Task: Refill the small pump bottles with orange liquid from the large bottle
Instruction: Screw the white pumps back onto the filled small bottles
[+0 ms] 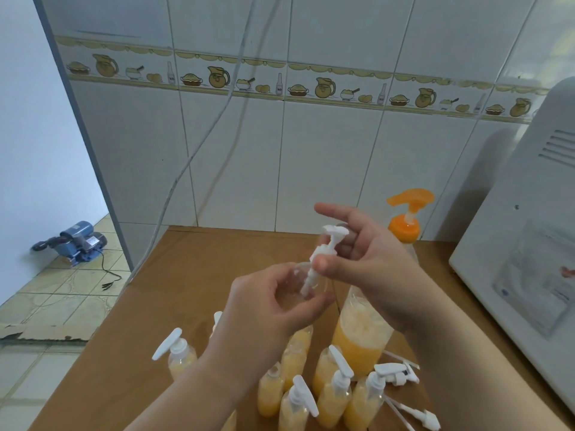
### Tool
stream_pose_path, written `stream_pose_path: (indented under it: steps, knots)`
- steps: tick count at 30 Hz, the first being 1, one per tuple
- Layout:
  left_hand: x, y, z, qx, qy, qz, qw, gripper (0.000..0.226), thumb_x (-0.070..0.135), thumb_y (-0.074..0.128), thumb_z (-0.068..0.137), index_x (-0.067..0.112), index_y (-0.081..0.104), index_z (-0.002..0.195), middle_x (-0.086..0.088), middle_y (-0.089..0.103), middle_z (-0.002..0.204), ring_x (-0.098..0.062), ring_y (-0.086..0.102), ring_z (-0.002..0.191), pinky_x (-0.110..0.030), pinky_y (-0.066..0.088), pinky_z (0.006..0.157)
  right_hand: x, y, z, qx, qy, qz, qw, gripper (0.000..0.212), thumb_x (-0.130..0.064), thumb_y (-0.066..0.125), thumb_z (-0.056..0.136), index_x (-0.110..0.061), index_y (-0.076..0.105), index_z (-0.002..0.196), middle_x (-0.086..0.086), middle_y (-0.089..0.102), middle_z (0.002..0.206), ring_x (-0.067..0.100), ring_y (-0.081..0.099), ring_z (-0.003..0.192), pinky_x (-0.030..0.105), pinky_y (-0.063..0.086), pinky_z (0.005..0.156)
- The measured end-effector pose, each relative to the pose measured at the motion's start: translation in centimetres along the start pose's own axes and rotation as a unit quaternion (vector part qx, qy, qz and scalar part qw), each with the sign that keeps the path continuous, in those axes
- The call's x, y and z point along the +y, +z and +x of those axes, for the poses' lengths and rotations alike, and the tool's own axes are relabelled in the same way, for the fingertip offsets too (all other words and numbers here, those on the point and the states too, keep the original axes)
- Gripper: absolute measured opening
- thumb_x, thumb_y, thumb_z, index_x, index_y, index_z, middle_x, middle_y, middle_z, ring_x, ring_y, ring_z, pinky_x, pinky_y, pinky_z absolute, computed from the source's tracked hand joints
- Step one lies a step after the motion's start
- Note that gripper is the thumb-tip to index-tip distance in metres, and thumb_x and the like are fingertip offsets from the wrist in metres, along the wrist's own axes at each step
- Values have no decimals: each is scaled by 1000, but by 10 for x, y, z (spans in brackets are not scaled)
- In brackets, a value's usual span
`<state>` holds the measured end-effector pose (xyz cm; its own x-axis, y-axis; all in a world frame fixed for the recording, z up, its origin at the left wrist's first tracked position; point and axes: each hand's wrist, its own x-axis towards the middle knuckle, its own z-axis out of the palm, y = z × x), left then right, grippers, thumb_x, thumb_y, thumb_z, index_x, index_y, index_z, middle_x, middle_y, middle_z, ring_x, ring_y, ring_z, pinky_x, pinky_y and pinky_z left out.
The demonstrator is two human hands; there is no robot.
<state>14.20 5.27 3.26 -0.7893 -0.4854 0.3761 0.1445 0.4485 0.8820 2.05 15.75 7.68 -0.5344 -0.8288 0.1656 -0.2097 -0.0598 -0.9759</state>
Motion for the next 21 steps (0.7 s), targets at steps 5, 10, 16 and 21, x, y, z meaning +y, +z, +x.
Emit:
stream_pose_path:
  steps: [5, 10, 16, 21]
  knots:
    - [-5, -3, 0, 14, 1, 11, 1000, 13, 30, 76, 75, 26, 71, 87, 13, 70, 71, -2, 64, 67, -11, 46, 62, -3, 2, 1, 27, -39, -88, 995, 53, -22, 72, 68, -29, 57, 119, 5, 70, 90, 19, 67, 89, 25, 57, 74]
    - [-6, -5, 1, 18, 4, 13, 1000, 13, 33, 75, 75, 29, 71, 87, 13, 70, 73, -2, 64, 67, -10, 46, 61, 0, 1, 4, -30, -7, -15, 999, 68, -6, 70, 72, -28, 45, 131, 6, 72, 99, 19, 68, 95, 27, 56, 82]
    - [-6, -7, 2, 26, 5, 16, 1000, 13, 32, 75, 73, 30, 71, 85, 10, 70, 71, -5, 64, 66, -11, 47, 58, 8, 2, 6, 20, 2, -76, 997, 87, -28, 80, 54, -26, 45, 134, -3, 69, 95, 15, 66, 96, 32, 55, 86]
    - [-9, -8, 3, 11, 4, 65, 998, 14, 35, 76, 73, 29, 71, 84, 13, 67, 68, -1, 60, 62, -11, 45, 59, -1, -1, 1, -2, -46, -176, 983, 36, -4, 71, 76, -28, 65, 103, -8, 70, 93, 6, 66, 91, 20, 56, 77]
